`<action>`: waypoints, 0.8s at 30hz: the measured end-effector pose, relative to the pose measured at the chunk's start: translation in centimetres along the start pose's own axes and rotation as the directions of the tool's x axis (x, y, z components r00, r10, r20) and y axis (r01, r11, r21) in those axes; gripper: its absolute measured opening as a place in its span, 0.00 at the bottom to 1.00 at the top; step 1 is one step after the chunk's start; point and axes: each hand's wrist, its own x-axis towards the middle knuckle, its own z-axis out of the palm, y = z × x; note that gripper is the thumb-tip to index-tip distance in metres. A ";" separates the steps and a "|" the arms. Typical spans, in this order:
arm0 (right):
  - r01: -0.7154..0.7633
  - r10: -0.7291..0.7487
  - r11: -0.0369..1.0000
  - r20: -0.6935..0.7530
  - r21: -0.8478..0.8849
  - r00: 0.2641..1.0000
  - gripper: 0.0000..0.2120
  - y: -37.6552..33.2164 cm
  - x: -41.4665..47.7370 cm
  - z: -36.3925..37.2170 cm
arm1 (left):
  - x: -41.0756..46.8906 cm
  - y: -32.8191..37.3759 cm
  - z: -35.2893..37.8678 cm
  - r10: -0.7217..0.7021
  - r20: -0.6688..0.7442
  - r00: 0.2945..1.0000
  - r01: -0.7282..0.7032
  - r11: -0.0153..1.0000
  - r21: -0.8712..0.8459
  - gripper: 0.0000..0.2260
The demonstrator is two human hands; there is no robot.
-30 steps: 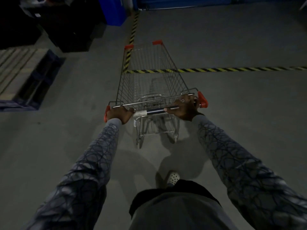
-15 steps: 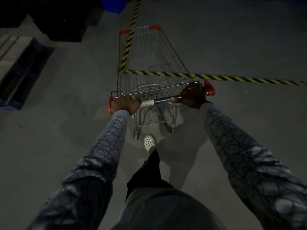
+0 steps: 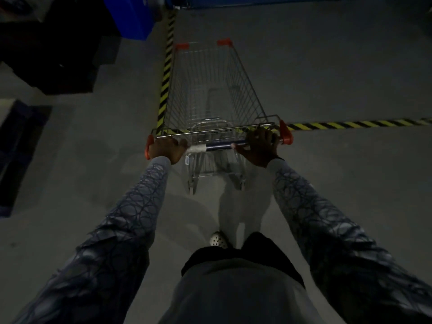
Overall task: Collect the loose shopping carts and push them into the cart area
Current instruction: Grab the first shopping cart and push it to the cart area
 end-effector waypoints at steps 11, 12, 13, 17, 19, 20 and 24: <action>0.001 0.001 0.995 0.016 -0.097 1.000 0.48 2.7 19.1 -4.6 | 16.8 5.3 -6.7 0.033 -0.063 0.997 -0.034 0.999 -0.012 0.37; 0.003 -0.002 0.994 0.011 -0.105 1.000 0.50 2.6 20.9 -5.2 | 18.3 5.6 -7.4 0.036 -0.070 0.997 -0.037 0.999 -0.025 0.35; 0.003 -0.001 0.994 0.014 -0.113 1.000 0.49 2.5 22.7 -5.9 | 19.9 5.7 -8.3 0.034 -0.077 0.996 -0.037 0.999 -0.039 0.33; 0.046 -0.041 0.991 0.040 -0.124 0.998 0.40 1.5 30.0 -6.6 | 26.6 5.2 -10.0 0.037 -0.107 0.994 -0.042 0.998 -0.048 0.31; 0.063 -0.058 0.990 0.038 -0.122 0.998 0.46 0.5 33.6 -6.6 | 30.2 4.3 -10.4 -0.006 -0.161 0.987 -0.004 0.998 -0.062 0.31; 0.066 -0.061 0.990 0.042 -0.121 0.997 0.48 0.0 35.3 -6.6 | 32.0 3.7 -10.5 -0.015 -0.182 0.983 0.005 0.998 -0.059 0.31; 0.079 -0.081 0.988 -0.003 -0.133 0.997 0.46 -2.0 41.0 -7.1 | 38.3 1.3 -11.2 0.092 -0.291 0.952 -0.090 0.996 0.023 0.38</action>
